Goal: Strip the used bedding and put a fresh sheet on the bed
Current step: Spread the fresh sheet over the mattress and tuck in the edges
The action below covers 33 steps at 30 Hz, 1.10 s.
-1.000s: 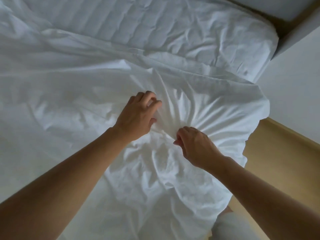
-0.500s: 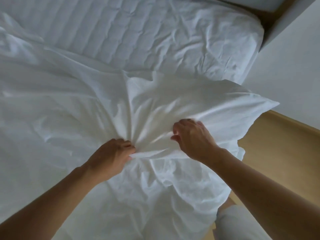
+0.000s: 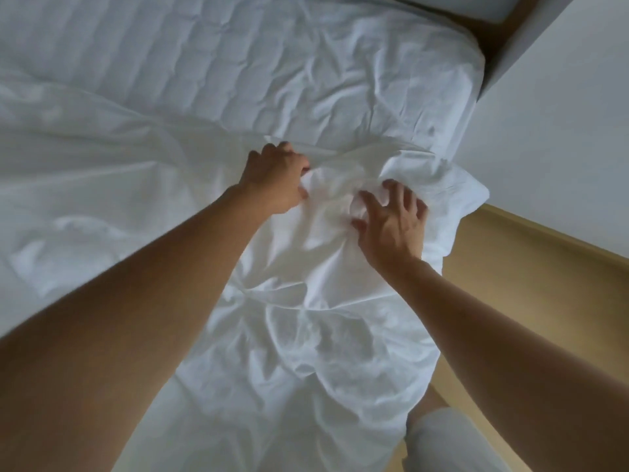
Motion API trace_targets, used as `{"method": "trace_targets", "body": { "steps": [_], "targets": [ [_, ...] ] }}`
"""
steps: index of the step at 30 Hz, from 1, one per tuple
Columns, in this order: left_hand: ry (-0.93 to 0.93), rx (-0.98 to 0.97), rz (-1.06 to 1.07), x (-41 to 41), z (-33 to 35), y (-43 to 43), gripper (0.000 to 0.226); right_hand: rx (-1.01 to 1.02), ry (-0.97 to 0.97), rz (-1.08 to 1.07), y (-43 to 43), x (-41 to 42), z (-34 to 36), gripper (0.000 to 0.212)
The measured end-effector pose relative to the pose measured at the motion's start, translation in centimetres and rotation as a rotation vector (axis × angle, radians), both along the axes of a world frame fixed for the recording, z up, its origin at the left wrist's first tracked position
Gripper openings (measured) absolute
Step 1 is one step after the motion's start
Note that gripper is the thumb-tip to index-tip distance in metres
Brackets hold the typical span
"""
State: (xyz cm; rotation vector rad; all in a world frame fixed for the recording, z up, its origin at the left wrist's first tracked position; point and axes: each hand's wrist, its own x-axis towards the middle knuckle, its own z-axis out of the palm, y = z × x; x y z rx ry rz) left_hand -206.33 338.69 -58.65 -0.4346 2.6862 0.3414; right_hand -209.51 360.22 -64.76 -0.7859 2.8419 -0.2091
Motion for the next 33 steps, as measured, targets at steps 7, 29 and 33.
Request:
{"method": "trace_targets", "body": {
  "steps": [7, 29, 33],
  "targets": [
    [0.257, 0.096, -0.059, 0.0, 0.9, -0.5, 0.015, -0.232, -0.210, -0.095, 3.3, 0.9, -0.7, 0.014],
    [0.250, -0.177, -0.138, 0.2, -1.4, 5.8, 0.053, -0.371, -0.628, -1.290, 10.0, 2.8, -5.9, 0.076],
    [0.002, -0.081, -0.240, -3.4, -3.7, 8.2, 0.068, -0.328, -0.486, -1.206, 11.3, 3.3, -5.8, 0.078]
  ]
}}
